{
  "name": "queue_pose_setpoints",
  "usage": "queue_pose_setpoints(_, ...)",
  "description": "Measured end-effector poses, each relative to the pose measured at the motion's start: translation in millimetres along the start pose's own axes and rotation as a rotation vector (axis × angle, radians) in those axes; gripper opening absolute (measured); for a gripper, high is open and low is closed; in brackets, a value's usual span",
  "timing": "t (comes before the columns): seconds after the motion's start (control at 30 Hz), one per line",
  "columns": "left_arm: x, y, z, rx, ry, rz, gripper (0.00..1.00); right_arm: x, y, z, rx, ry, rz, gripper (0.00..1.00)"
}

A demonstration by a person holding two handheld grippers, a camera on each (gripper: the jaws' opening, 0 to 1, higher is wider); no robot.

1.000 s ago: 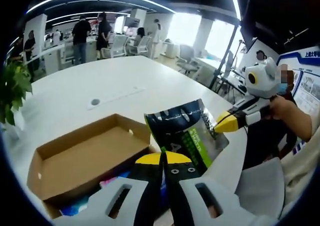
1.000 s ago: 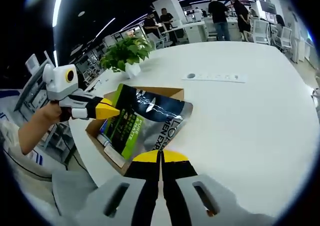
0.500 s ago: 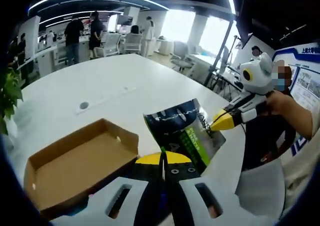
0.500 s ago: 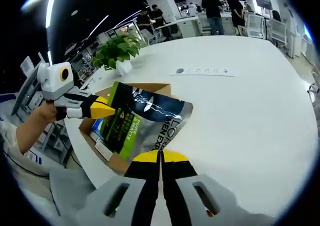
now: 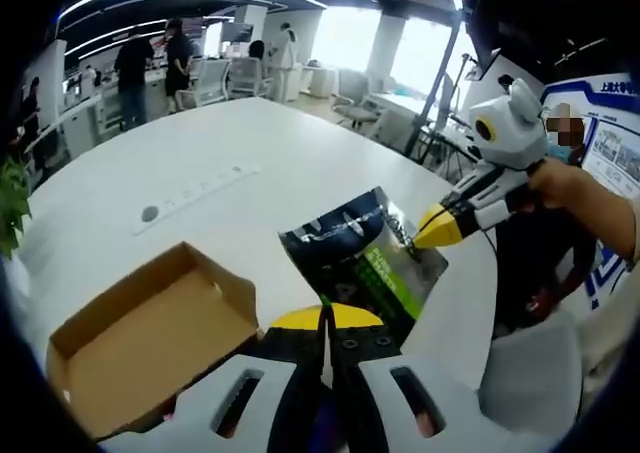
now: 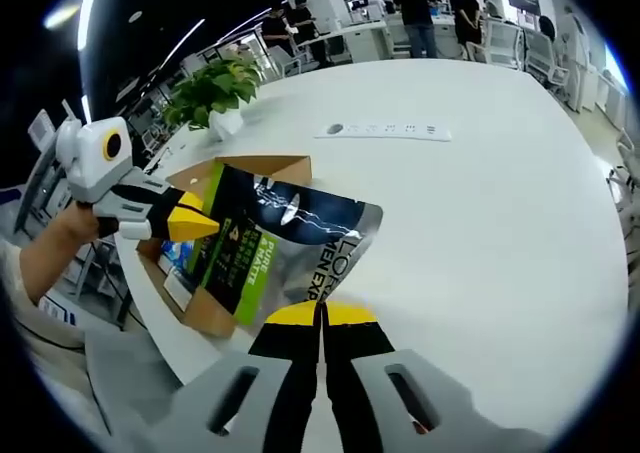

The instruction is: Operate the shoe box by opening the lid, removing the specified soft item, and placing it in the target area until the item is outside and the box remains undamaged.

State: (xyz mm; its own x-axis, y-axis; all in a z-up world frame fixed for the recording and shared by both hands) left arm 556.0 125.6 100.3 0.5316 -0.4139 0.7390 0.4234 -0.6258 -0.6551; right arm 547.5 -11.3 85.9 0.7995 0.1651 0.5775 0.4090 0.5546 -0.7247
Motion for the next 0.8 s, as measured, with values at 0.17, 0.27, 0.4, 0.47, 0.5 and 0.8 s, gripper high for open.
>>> queue_pose_setpoints(0.17,-8.7,14,-0.6,0.001,0.058,0.059,0.00,-2.8,7,-8,-0.023,-0.015,0.025,0.00)
queue_pose_setpoints(0.27,-14.9,23,0.2,-0.002,0.084,0.099,0.00,-5.2,13,-13,-0.033,-0.018,0.041,0.00)
queue_pose_setpoints(0.4,-20.8,31,1.9,0.007,0.130,0.146,0.00,-7.5,20,-17,-0.043,-0.018,0.055,0.00)
queue_pose_setpoints(0.47,-23.4,35,1.8,0.005,0.151,0.165,0.00,-8.3,23,-19,-0.055,-0.030,0.062,0.00)
queue_pose_setpoints(0.5,-24.5,37,1.8,0.006,0.155,0.171,0.00,-8.3,24,-20,-0.061,-0.036,0.063,0.00)
queue_pose_setpoints(0.8,-35.5,56,-0.1,0.009,0.243,0.250,0.00,-9.4,34,-31,-0.110,-0.056,0.064,0.00)
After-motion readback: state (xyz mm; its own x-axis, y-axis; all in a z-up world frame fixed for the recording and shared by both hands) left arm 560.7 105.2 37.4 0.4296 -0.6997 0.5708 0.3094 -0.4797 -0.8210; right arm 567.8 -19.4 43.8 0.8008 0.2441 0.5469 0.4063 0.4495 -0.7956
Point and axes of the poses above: the point that each gripper's makers call its tool centre point, and the gripper's own axes: y roughly forward along the fingers, z roughly to its left, x roughly out of its top, the point moved 2 cm from there along -y, roughly backward along the fingers, and after that the axes turned 4 degrees about y, right-handed, at the moved point
